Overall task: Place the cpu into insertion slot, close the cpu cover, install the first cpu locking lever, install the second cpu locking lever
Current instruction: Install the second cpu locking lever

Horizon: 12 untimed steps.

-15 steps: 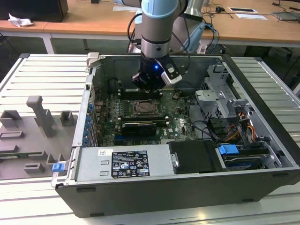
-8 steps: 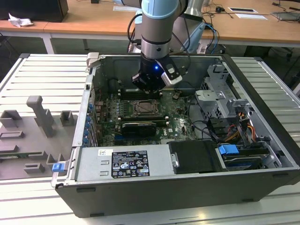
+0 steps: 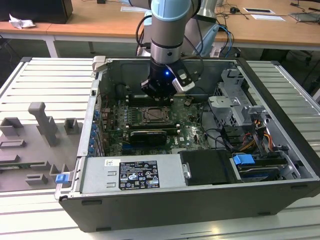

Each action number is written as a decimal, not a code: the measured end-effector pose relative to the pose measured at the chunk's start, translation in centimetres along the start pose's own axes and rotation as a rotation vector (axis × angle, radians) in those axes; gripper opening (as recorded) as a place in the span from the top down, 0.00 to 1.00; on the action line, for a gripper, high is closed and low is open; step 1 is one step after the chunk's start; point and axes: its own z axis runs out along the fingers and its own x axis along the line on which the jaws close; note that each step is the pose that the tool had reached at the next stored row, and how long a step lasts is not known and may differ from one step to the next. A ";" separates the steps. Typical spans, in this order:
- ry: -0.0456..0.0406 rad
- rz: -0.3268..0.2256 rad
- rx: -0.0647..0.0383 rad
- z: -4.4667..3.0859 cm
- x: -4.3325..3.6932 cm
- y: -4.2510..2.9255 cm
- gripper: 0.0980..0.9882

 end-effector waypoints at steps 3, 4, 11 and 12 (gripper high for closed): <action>-0.0001 0.000 0.000 -0.01 0.02 -0.15 0.99; 0.0000 0.000 0.000 -0.02 0.01 -0.15 0.99; 0.0000 0.000 0.000 -1.96 -0.03 0.03 0.99; -0.0001 0.000 0.000 -1.97 -0.03 -0.08 0.99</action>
